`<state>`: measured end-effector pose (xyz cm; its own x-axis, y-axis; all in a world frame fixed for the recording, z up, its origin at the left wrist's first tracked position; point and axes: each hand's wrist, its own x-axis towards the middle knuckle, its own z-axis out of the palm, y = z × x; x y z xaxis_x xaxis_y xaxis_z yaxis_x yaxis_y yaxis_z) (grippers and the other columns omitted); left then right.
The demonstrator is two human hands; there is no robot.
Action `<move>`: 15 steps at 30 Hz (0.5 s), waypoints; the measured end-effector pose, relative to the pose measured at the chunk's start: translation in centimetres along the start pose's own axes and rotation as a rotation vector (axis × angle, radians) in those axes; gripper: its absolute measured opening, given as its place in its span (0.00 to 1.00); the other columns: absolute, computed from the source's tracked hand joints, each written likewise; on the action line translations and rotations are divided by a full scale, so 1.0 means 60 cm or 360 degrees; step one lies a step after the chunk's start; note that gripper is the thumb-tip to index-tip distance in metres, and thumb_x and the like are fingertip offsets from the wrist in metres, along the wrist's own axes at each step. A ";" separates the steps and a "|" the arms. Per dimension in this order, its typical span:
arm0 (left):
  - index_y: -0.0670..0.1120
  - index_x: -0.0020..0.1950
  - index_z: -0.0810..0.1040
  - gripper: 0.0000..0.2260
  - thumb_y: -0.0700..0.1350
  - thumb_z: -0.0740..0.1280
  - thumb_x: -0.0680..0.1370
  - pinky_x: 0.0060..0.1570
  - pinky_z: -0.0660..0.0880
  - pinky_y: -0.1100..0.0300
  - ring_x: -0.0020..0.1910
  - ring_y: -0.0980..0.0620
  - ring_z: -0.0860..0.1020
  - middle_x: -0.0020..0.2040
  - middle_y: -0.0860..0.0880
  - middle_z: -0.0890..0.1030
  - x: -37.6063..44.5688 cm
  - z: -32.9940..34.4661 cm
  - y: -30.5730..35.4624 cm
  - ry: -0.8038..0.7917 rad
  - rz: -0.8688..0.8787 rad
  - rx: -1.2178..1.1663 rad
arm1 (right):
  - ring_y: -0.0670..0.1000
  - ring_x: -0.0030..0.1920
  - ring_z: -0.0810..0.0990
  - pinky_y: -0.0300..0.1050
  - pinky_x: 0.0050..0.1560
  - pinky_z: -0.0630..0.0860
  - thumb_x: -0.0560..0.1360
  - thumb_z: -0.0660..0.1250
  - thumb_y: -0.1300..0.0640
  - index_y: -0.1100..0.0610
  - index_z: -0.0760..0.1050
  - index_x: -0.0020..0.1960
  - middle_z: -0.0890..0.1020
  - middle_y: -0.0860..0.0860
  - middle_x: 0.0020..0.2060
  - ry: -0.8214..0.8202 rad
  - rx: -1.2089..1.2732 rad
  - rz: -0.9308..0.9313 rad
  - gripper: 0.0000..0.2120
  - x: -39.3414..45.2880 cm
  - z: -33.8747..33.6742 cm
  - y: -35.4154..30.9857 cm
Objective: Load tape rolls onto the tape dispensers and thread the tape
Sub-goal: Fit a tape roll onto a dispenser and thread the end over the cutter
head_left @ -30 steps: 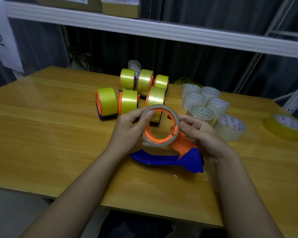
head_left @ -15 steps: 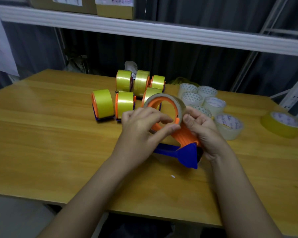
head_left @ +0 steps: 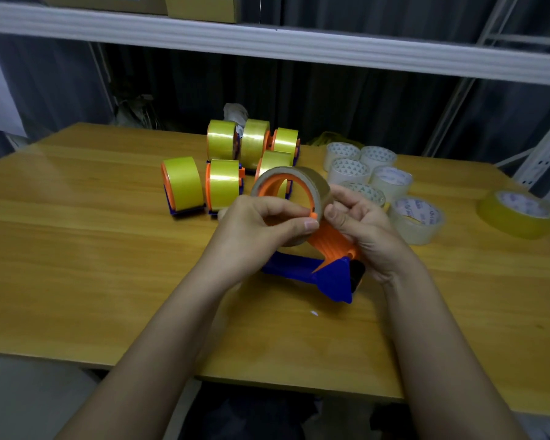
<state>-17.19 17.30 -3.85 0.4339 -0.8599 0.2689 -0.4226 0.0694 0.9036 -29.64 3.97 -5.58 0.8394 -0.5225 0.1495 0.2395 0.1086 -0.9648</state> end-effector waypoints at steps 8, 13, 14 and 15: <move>0.55 0.45 0.83 0.05 0.46 0.72 0.71 0.43 0.76 0.73 0.47 0.66 0.79 0.43 0.59 0.83 -0.001 -0.007 -0.003 -0.0029 -0.0109 -0.0108 | 0.53 0.55 0.82 0.44 0.52 0.79 0.67 0.70 0.56 0.57 0.74 0.62 0.84 0.55 0.53 -0.0095 -0.0008 0.0022 0.24 0.003 -0.001 0.005; 0.53 0.44 0.83 0.05 0.44 0.72 0.71 0.45 0.78 0.67 0.47 0.60 0.82 0.43 0.54 0.85 0.000 -0.016 0.000 -0.0101 -0.0127 -0.0160 | 0.55 0.58 0.81 0.45 0.53 0.79 0.70 0.67 0.60 0.61 0.72 0.66 0.82 0.58 0.57 -0.0171 -0.0006 0.0039 0.24 0.002 -0.009 0.005; 0.52 0.43 0.83 0.04 0.45 0.72 0.70 0.43 0.78 0.67 0.45 0.59 0.82 0.42 0.54 0.85 -0.001 -0.019 0.003 -0.0127 -0.0122 -0.0191 | 0.55 0.58 0.81 0.44 0.53 0.79 0.70 0.68 0.60 0.61 0.72 0.66 0.82 0.59 0.57 -0.0195 0.0008 0.0034 0.24 0.002 -0.010 0.004; 0.51 0.42 0.83 0.04 0.46 0.71 0.68 0.41 0.78 0.67 0.44 0.59 0.82 0.41 0.54 0.85 -0.002 -0.021 0.005 -0.0156 -0.0113 -0.0212 | 0.55 0.57 0.81 0.44 0.52 0.79 0.69 0.70 0.59 0.61 0.73 0.65 0.82 0.58 0.56 -0.0225 0.0026 0.0027 0.24 0.001 -0.011 0.004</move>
<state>-16.35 18.08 -3.16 0.3765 -0.9097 0.1750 -0.2817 0.0675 0.9571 -29.83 3.42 -5.95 0.9035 -0.3965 0.1631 0.2314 0.1307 -0.9640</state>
